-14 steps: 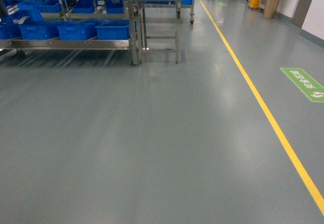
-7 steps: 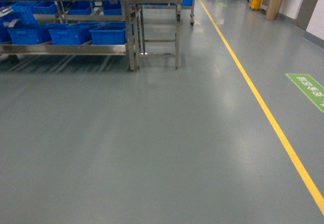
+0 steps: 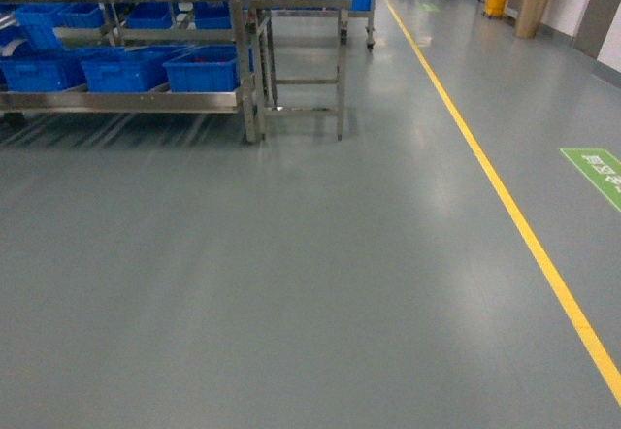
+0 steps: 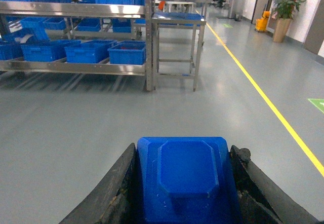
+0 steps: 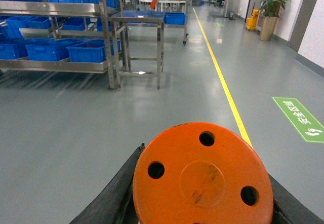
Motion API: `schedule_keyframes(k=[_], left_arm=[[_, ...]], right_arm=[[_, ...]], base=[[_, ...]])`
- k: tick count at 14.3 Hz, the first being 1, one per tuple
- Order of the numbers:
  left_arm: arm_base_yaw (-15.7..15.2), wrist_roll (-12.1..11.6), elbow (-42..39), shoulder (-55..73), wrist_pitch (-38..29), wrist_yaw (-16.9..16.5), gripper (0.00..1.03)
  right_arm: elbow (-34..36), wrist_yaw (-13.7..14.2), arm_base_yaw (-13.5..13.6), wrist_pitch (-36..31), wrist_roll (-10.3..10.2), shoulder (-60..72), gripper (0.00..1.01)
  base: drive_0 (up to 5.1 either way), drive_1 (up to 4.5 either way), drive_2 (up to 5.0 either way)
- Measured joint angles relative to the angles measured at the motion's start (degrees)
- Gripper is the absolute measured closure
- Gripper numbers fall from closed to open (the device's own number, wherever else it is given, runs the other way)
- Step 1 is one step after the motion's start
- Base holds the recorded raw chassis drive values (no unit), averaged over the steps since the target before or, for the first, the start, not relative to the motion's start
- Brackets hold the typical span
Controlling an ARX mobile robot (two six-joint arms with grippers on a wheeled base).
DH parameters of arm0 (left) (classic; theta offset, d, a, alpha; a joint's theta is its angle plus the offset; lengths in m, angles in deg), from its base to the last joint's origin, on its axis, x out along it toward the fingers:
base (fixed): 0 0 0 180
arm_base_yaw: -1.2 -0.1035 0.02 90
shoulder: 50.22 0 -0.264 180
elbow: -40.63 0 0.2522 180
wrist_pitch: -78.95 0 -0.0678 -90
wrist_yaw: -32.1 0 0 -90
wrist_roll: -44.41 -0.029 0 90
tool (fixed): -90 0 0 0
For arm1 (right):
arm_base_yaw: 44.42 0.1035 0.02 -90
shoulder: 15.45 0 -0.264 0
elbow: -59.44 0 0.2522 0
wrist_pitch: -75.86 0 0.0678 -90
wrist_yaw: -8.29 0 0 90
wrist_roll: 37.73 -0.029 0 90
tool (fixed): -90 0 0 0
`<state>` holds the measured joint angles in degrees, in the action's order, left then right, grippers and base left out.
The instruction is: Sort blue parts and orange caps into right shelf containers
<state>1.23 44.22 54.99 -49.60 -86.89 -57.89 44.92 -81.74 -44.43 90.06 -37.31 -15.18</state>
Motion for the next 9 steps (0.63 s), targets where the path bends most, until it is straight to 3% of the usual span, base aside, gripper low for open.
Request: schedule_keyframes(k=[9], left_arm=[[0.0,0.0,0.0,0.0,-0.02,-0.02,0.6]], right_arm=[[0.0,0.02,0.0,0.09,-0.02,0.0,0.56]], base=[[0.0,4.25,-4.2]])
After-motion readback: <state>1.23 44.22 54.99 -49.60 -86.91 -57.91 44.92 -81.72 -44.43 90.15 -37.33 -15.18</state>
